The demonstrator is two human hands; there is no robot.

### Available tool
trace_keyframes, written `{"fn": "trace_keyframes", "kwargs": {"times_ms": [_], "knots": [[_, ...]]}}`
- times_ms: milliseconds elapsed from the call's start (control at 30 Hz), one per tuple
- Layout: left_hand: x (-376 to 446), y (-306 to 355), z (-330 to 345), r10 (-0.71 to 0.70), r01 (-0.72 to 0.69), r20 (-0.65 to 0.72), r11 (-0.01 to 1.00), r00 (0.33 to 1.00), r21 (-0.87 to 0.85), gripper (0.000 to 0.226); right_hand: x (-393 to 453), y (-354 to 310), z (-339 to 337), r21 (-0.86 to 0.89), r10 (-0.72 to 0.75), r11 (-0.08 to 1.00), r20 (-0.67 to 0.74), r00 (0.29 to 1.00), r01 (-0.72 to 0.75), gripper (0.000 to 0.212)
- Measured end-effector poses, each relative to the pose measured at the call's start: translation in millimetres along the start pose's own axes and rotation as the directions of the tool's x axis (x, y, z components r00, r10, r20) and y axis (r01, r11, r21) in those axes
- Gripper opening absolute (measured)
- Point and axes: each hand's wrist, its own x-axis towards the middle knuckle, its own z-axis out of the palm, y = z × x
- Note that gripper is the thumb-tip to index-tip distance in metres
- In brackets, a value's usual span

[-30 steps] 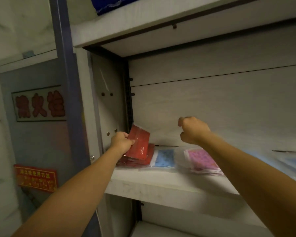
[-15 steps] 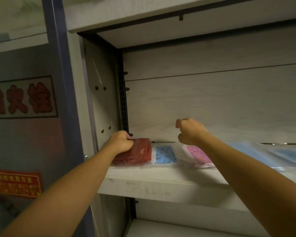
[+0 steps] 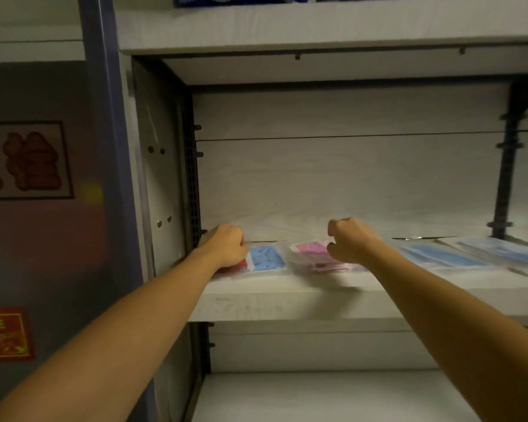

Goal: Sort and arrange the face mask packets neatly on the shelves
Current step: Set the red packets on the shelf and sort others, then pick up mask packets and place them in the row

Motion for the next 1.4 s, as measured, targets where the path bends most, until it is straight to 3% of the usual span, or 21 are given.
{"fn": "trace_keyframes", "kwargs": {"times_ms": [600,833,1400], "knots": [[-17.1,151.2,12.4,0.292,-0.291,0.017,0.956,0.956,-0.037,0.021,-112.0,114.5,-37.2,-0.105,0.222,0.970,0.023,0.975,-0.218,0.028],[-20.7,237.1,20.6,0.301,-0.297,0.001,0.942,0.954,-0.153,0.018,-145.9,185.3,-43.8,-0.119,0.243,0.964,0.033,0.970,-0.237,0.035],[-58.0,438.9,30.8,0.337,-0.330,0.023,0.933,0.941,-0.146,0.022,-231.8,369.4,-72.0,-0.095,0.254,0.963,0.022,0.967,-0.251,0.030]]}}
